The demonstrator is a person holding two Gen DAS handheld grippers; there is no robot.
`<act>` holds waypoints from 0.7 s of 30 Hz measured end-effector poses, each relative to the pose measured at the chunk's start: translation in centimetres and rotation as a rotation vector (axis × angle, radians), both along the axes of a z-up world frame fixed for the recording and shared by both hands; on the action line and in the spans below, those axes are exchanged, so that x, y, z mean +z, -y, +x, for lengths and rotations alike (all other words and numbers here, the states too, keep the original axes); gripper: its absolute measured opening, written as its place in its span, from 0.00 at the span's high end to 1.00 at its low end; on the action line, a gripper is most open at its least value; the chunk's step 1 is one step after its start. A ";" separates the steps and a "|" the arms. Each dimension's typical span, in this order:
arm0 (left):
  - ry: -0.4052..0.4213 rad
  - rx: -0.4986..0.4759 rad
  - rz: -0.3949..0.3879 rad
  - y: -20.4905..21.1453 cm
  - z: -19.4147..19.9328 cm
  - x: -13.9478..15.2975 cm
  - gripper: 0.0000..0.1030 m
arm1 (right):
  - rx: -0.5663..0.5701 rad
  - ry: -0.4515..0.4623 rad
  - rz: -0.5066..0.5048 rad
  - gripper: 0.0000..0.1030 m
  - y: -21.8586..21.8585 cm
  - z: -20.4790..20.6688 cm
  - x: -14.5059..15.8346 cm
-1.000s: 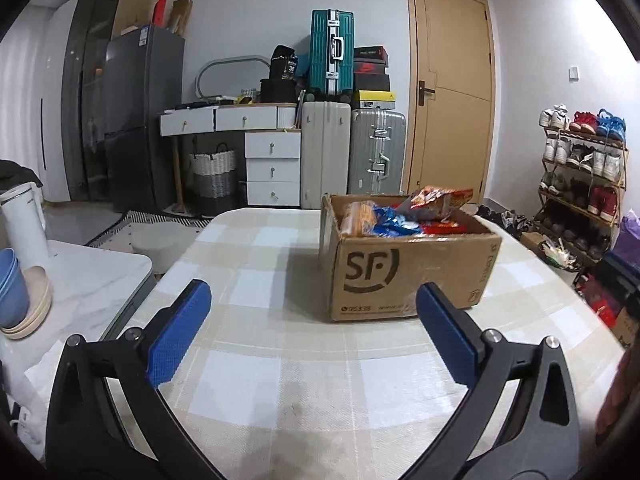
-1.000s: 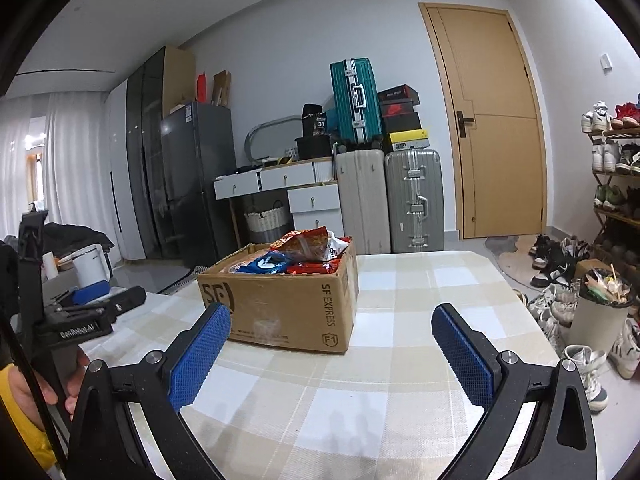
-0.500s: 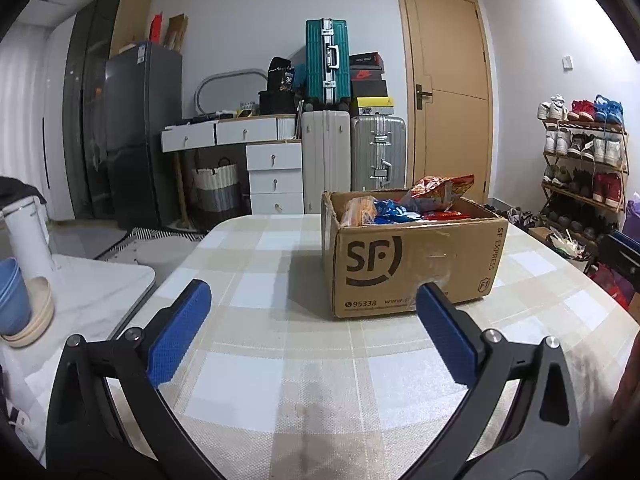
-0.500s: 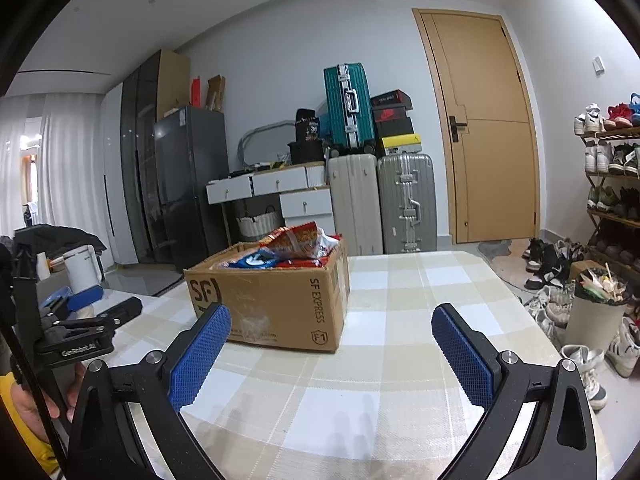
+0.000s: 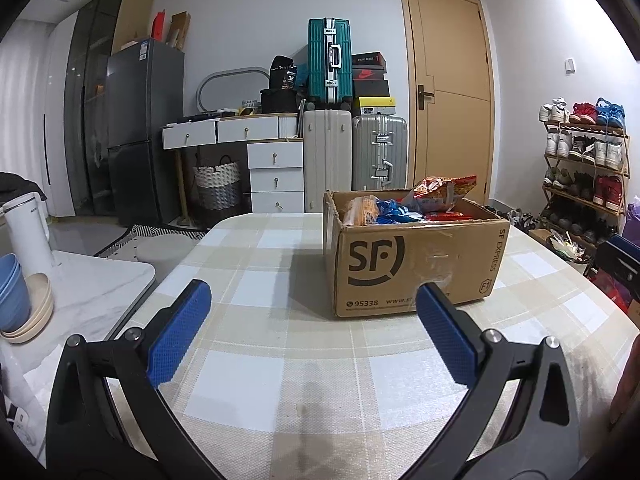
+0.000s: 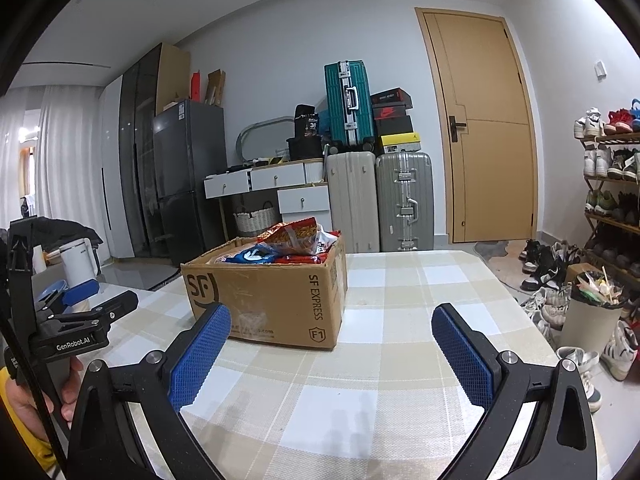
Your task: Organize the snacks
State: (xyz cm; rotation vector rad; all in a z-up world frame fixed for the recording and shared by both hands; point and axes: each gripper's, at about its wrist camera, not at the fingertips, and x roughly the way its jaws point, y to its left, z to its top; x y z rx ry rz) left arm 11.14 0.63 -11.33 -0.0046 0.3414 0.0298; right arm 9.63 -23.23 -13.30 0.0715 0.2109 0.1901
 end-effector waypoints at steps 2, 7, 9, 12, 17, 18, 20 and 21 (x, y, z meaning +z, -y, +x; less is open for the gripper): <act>-0.001 0.003 -0.003 -0.1 -0.3 0.2 0.01 | 0.001 0.001 -0.005 0.01 -0.1 -0.1 0.0; -0.001 0.001 -0.005 -0.3 -1.0 0.7 0.01 | 0.001 0.001 -0.005 0.01 -0.1 -0.1 0.0; 0.001 -0.019 -0.007 -0.2 -1.1 0.8 0.01 | 0.001 0.001 -0.005 0.01 -0.1 -0.1 0.0; 0.000 -0.028 -0.003 -0.1 -1.1 0.7 0.01 | 0.001 -0.001 -0.005 0.01 -0.2 -0.1 0.0; -0.002 -0.018 -0.011 -0.3 -1.3 0.7 0.01 | 0.001 0.000 -0.007 0.01 -0.2 -0.2 0.0; -0.002 -0.017 -0.012 -0.3 -1.3 0.6 0.01 | 0.001 -0.001 -0.007 0.01 -0.2 -0.2 0.0; -0.001 -0.016 -0.011 -0.3 -1.5 0.7 0.01 | 0.001 0.000 -0.007 0.01 -0.2 -0.3 0.0; -0.002 -0.017 -0.010 -0.3 -1.4 0.6 0.01 | 0.001 0.000 -0.007 0.01 -0.2 -0.3 0.0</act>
